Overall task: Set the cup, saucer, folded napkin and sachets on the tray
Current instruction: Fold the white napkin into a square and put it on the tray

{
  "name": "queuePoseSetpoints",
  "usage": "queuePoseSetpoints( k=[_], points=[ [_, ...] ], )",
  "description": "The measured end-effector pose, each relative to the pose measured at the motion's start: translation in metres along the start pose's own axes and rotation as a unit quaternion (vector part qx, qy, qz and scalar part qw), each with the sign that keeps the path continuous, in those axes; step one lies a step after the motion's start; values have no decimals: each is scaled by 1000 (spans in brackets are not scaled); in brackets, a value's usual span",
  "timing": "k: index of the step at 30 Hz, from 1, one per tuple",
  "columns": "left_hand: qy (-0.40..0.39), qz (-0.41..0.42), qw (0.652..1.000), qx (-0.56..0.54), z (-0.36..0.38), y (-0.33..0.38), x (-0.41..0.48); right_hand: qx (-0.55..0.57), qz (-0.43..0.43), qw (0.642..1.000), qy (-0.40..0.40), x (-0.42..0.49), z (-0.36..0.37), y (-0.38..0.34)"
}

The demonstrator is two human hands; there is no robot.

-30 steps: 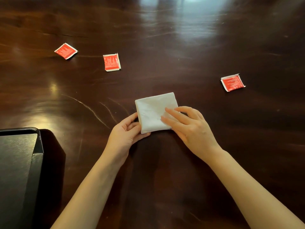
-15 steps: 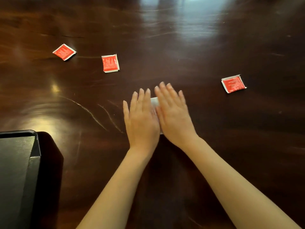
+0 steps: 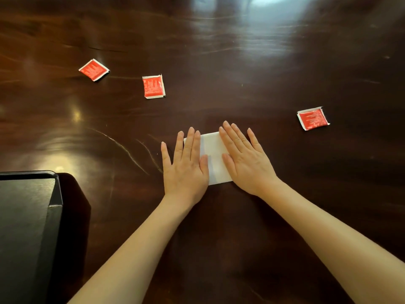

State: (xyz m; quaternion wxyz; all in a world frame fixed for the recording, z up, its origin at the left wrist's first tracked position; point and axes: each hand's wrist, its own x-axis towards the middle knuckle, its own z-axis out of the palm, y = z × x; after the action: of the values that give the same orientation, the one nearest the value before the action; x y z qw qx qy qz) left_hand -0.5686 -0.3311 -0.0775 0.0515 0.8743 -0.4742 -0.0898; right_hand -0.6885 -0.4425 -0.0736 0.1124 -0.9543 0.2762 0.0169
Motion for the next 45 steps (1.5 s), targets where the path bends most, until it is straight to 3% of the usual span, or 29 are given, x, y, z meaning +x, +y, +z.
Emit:
queuePoseSetpoints(
  k=[5, 9, 13, 15, 17, 19, 23, 25, 28, 32, 35, 37, 40, 41, 42, 45],
  points=[
    [-16, 16, 1000, 9, -2, -5, 1, -5, 6, 1000, -12, -1, -3, 3],
    [-19, 41, 999, -14, -10, -22, 3, -9, 62, 998, -31, -10, -4, 7],
    [24, -58, 990, -123, -27, -48, 7, 45, 126, 991, -16, -30, -10, 10],
    [51, -85, 975, -196, -39, -50, 9, 203, 214, 953, 72, -51, -17, 4],
    [50, -56, 967, -243, -49, -40, 16, 332, 312, 871, 183, -76, -24, -8],
    [16, 18, 968, -248, -56, -23, 27, 322, 357, 839, 257, -91, -27, -28],
    [-81, 130, 977, -147, -54, 1, 52, 255, 278, 895, 239, -81, -17, -61],
    [-118, 130, 977, -118, -55, 3, 63, 198, 262, 924, 197, -70, -8, -64],
    [-221, 82, 961, -144, -70, 5, 73, 176, 272, 931, 166, -63, 0, -59],
    [-361, 21, 897, -253, -87, 4, 68, 232, 267, 922, 158, -63, -3, -51],
    [-359, -10, 855, -374, -90, 1, 49, 333, 296, 878, 177, -67, -13, -51],
    [-340, -40, 811, -474, -92, -1, 30, 456, 334, 810, 154, -67, -27, -54],
    [-300, -59, 744, -594, -94, -3, 2, 649, 373, 658, 84, -57, -47, -57],
    [-283, -67, 723, -626, -94, -3, -7, 672, 375, 634, 71, -53, -51, -58],
    [-264, -81, 702, -656, -96, -2, -15, 672, 371, 638, 70, -49, -57, -62],
    [-209, -139, 621, -743, -105, -3, -37, 574, 323, 742, 127, -43, -70, -75]
  ],
)
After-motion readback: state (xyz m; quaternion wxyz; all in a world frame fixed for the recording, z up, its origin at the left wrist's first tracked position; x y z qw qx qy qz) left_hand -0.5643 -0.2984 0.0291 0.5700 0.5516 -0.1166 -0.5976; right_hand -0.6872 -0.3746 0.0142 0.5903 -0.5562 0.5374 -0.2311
